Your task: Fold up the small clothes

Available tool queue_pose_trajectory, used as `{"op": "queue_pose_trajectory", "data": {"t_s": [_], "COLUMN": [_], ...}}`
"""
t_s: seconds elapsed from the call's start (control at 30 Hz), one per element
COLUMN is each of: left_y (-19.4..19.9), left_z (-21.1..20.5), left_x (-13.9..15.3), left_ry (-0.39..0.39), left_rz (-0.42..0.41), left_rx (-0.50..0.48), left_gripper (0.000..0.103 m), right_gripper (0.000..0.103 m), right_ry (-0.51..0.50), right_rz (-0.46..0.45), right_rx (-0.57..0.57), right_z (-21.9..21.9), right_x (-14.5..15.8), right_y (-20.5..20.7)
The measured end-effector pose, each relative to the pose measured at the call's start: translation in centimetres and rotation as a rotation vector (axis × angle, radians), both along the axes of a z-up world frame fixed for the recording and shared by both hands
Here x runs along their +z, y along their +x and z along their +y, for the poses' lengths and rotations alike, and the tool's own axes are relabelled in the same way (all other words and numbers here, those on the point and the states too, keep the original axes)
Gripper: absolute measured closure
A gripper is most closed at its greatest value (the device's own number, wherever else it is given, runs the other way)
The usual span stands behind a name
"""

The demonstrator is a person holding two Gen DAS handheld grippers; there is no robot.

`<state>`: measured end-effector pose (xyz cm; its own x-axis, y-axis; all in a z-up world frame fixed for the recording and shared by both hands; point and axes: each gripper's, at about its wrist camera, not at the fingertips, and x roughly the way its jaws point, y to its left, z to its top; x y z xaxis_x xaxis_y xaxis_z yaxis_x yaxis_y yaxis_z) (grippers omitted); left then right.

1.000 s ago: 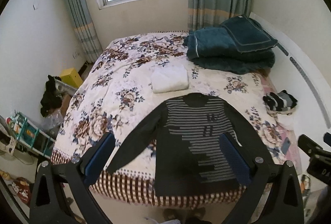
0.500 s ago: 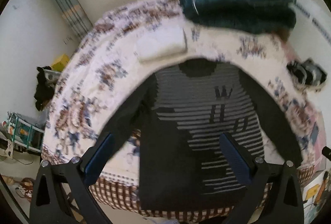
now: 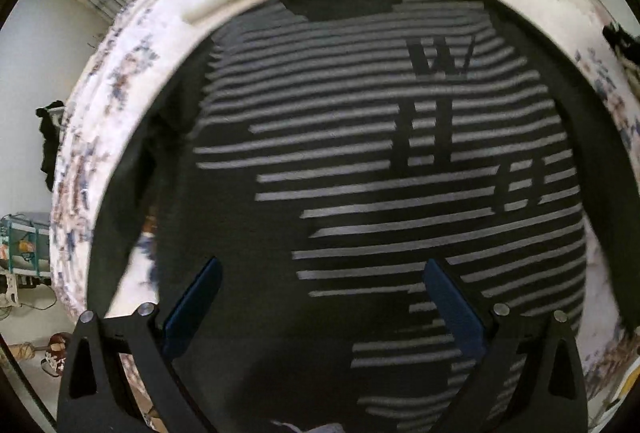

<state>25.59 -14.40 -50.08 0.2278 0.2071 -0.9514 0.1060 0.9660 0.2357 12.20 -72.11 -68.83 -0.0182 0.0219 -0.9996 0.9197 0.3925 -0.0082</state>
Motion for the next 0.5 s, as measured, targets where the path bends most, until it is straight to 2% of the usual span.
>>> {"op": "queue_pose_trajectory", "data": {"t_s": [0.07, 0.17, 0.2, 0.23, 0.27, 0.3, 0.33, 0.4, 0.5], "left_y": [0.3, 0.7, 0.7, 0.9, 0.9, 1.0, 1.1, 1.4, 2.1], "left_z": [-0.6, -1.2, -1.3, -1.5, -1.6, -1.8, -1.9, -2.4, -3.4], "left_x": [-1.5, -3.0, -3.3, -3.5, -3.6, -3.7, -3.6, -3.3, -2.6], "left_ry": [0.012, 0.032, 0.033, 0.035, 0.037, 0.038, 0.039, 0.032, 0.019], "left_rz": [0.015, 0.022, 0.024, 0.029, 0.034, 0.034, 0.034, 0.031, 0.012], "left_rx": [-0.017, -0.035, -0.038, -0.04, -0.04, -0.044, -0.047, -0.06, -0.091], "left_gripper": [0.0, 0.0, 0.0, 0.0, 0.0, 0.0, 0.0, 0.0, 0.0], "right_gripper": [0.002, 0.009, 0.022, 0.029, 0.049, 0.081, 0.097, 0.099, 0.1], "right_ry": [0.038, 0.097, 0.097, 0.089, 0.084, 0.073, 0.052, 0.031, -0.058], "right_rz": [-0.022, -0.108, -0.115, -0.123, -0.129, -0.131, -0.127, -0.151, -0.193], "right_rx": [-0.068, -0.133, -0.129, -0.116, -0.101, -0.086, -0.075, -0.077, -0.087], "right_z": [-1.4, -2.2, -2.2, -2.3, -2.2, -2.2, -2.3, -2.8, -5.3], "right_x": [-2.2, -4.5, -4.9, -5.2, -5.2, -5.1, -4.8, -3.7, -1.3], "right_y": [-1.0, -1.4, -1.2, -1.0, -0.6, -0.4, -0.4, -1.0, -1.6]}}
